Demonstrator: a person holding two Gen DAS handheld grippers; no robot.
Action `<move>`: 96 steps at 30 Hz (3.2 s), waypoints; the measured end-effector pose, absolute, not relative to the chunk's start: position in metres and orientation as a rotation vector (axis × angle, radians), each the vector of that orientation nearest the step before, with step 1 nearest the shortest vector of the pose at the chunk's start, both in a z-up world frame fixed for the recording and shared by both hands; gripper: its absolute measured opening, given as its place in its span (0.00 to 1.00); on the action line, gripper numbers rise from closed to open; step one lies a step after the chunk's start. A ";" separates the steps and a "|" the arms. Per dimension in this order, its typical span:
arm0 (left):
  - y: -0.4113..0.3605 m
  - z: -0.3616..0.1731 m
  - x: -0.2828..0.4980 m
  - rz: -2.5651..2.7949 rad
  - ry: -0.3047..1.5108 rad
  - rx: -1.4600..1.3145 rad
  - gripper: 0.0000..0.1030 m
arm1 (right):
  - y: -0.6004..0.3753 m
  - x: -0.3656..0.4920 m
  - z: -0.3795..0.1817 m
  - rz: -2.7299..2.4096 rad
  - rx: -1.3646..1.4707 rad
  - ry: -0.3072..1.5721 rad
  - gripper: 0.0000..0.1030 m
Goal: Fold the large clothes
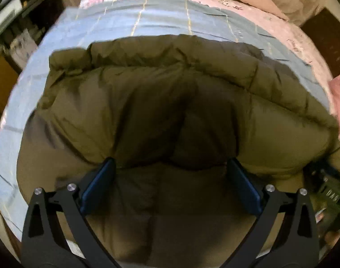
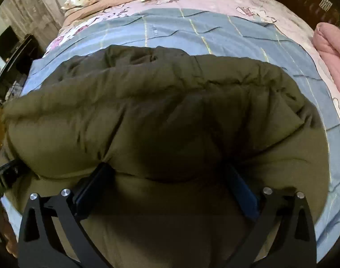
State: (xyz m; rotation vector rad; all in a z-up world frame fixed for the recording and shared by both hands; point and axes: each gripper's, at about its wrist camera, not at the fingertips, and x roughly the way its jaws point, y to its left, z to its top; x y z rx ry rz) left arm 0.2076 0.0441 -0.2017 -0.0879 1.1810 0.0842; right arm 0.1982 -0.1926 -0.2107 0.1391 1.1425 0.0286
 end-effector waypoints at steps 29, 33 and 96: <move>0.098 -0.215 0.226 0.400 1.077 -0.015 0.98 | -0.251 0.222 -0.233 -0.151 0.287 1.069 0.99; 0.097 -0.193 0.219 0.448 1.021 -0.045 0.98 | -0.236 0.218 -0.216 -0.194 0.218 1.054 0.99; 0.008 -0.029 -0.016 0.133 0.637 0.004 0.98 | -0.127 -0.011 -0.064 -0.054 -0.032 0.699 0.99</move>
